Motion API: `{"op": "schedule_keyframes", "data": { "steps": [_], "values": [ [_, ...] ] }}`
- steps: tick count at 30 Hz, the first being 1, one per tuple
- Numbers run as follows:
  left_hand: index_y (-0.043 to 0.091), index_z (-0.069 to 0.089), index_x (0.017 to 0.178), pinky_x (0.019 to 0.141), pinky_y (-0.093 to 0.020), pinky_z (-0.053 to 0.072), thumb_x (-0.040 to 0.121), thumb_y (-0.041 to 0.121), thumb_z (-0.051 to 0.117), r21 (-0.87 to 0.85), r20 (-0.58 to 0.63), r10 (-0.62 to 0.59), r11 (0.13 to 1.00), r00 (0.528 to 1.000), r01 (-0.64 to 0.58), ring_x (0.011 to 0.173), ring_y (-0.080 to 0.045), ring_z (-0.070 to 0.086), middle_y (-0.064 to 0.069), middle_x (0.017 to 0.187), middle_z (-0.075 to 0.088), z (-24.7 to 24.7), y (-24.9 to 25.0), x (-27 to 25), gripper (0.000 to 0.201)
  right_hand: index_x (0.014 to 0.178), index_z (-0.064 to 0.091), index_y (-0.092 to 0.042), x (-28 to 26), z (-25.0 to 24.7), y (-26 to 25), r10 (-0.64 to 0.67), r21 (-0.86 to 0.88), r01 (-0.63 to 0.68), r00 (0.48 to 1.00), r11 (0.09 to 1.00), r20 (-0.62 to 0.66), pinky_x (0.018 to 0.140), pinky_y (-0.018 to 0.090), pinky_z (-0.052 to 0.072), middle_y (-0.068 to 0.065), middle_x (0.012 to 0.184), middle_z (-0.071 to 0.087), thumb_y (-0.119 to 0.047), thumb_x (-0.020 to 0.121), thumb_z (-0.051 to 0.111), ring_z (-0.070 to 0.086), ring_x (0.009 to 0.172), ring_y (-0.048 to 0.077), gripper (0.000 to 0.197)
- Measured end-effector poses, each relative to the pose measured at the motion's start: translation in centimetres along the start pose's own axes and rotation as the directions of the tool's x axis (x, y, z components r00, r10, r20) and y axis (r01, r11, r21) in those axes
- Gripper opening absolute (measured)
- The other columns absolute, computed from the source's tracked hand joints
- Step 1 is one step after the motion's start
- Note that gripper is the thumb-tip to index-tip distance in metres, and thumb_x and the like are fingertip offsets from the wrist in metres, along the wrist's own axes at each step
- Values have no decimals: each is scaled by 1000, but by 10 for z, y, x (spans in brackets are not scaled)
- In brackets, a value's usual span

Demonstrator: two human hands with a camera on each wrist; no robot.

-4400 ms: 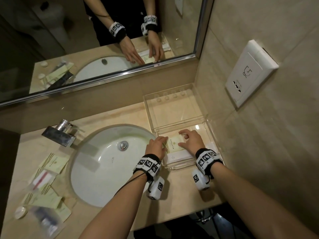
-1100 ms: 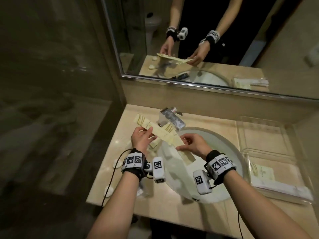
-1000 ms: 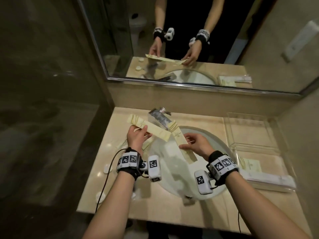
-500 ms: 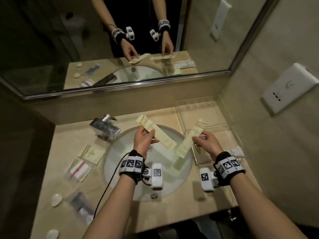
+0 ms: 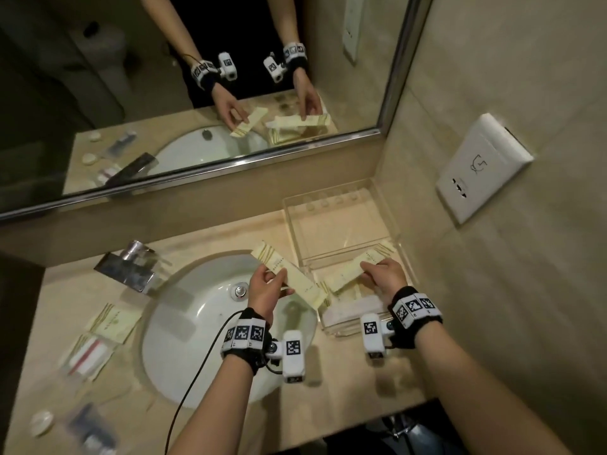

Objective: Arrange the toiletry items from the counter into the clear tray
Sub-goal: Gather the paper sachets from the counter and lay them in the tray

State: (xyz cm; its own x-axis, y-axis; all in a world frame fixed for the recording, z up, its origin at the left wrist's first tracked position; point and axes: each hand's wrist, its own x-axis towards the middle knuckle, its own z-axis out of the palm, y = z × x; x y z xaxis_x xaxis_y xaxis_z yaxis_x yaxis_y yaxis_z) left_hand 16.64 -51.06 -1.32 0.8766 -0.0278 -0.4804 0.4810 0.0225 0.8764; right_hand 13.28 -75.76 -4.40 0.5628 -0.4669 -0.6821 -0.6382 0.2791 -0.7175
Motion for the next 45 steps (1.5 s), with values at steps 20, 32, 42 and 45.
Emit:
{"op": "schedule_keyframes", "data": {
  "steps": [20,32,42,45],
  "values": [
    [1,57,112,62,-23,58,91,6,59,1,-49,-41,999,998,41,73,-24,61,-13,94,53,-29,-14,6,21,118,60,3,15,32,3,74,-540,-159,982,827,-176,76,32,52,17,112,69,-43,80,71,66,95,32,61],
    [-1,61,107,72,-28,60,89,8,63,-99,59,-58,993,997,64,71,-21,68,-12,80,70,-5,7,14,20,97,69,-6,-5,27,-14,-197,-302,166,978,939,-74,74,27,50,8,95,71,-36,86,70,63,85,21,32],
    [4,63,93,57,-20,57,88,9,65,-2,201,-11,1000,979,12,56,-11,63,2,60,68,42,22,15,7,99,74,-20,-24,25,-39,-291,-285,446,843,848,453,89,27,54,-2,80,75,-34,76,81,72,92,16,29],
    [4,68,94,59,-19,54,88,13,66,99,241,50,992,969,-76,65,-10,64,-1,72,71,54,25,19,11,103,70,-16,-25,24,-45,-312,-270,447,851,853,423,81,25,55,-3,82,73,-39,77,79,69,81,12,36]
  ]
}}
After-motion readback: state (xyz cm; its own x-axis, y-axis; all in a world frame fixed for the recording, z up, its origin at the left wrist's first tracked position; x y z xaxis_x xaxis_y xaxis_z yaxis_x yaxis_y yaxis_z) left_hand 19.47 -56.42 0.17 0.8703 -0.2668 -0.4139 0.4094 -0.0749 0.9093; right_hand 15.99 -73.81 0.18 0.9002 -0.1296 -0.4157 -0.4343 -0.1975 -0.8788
